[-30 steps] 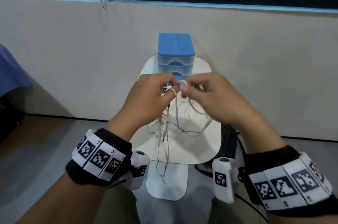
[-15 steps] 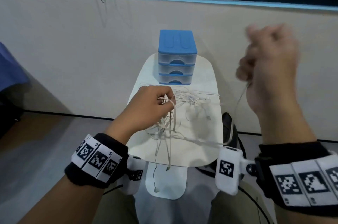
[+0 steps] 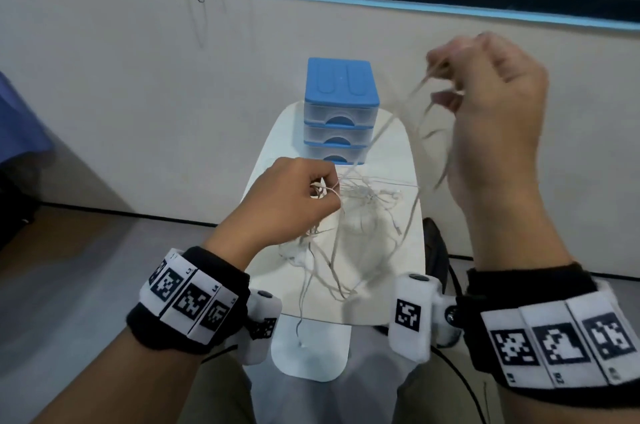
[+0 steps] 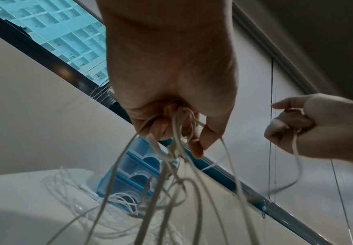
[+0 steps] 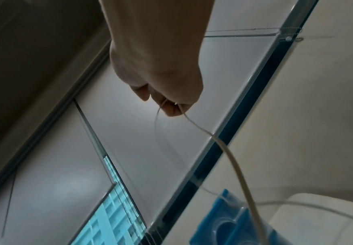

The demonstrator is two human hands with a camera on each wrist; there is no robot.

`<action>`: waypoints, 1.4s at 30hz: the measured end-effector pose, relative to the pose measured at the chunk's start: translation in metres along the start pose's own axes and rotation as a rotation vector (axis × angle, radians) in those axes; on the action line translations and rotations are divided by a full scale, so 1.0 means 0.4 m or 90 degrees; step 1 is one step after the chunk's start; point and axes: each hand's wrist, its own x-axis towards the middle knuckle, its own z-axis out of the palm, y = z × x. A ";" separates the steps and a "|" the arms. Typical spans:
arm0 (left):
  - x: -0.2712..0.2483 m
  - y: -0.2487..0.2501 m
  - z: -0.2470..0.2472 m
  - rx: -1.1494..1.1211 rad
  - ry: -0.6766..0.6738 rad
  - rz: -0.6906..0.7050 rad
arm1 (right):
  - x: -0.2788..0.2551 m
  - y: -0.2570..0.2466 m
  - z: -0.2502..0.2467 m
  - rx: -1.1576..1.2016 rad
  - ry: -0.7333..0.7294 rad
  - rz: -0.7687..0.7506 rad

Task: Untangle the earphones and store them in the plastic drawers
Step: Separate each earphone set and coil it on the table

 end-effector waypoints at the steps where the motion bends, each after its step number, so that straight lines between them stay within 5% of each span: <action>1: 0.001 -0.003 0.005 -0.018 -0.007 -0.014 | 0.012 -0.014 -0.013 0.075 0.062 -0.005; 4: 0.007 -0.012 0.011 -0.042 -0.009 -0.039 | 0.016 -0.036 -0.048 0.195 0.145 -0.029; 8: 0.020 -0.006 0.011 -0.046 0.008 -0.030 | -0.019 0.004 -0.063 0.159 0.139 0.043; 12: 0.037 0.015 0.006 -0.054 0.047 -0.032 | -0.058 0.073 -0.055 0.022 -0.047 0.155; 17: 0.043 0.055 -0.003 -0.082 0.084 -0.036 | -0.102 0.106 -0.027 -0.195 -0.355 0.155; 27: 0.024 0.067 -0.035 -0.116 0.096 -0.049 | -0.100 0.084 0.002 -0.157 -0.477 0.194; 32: 0.007 0.024 -0.046 -0.184 0.033 -0.034 | -0.053 0.026 0.002 -0.052 -0.330 0.250; 42: -0.054 0.009 -0.054 -0.275 -0.076 -0.001 | -0.005 -0.065 -0.034 0.118 -0.025 0.152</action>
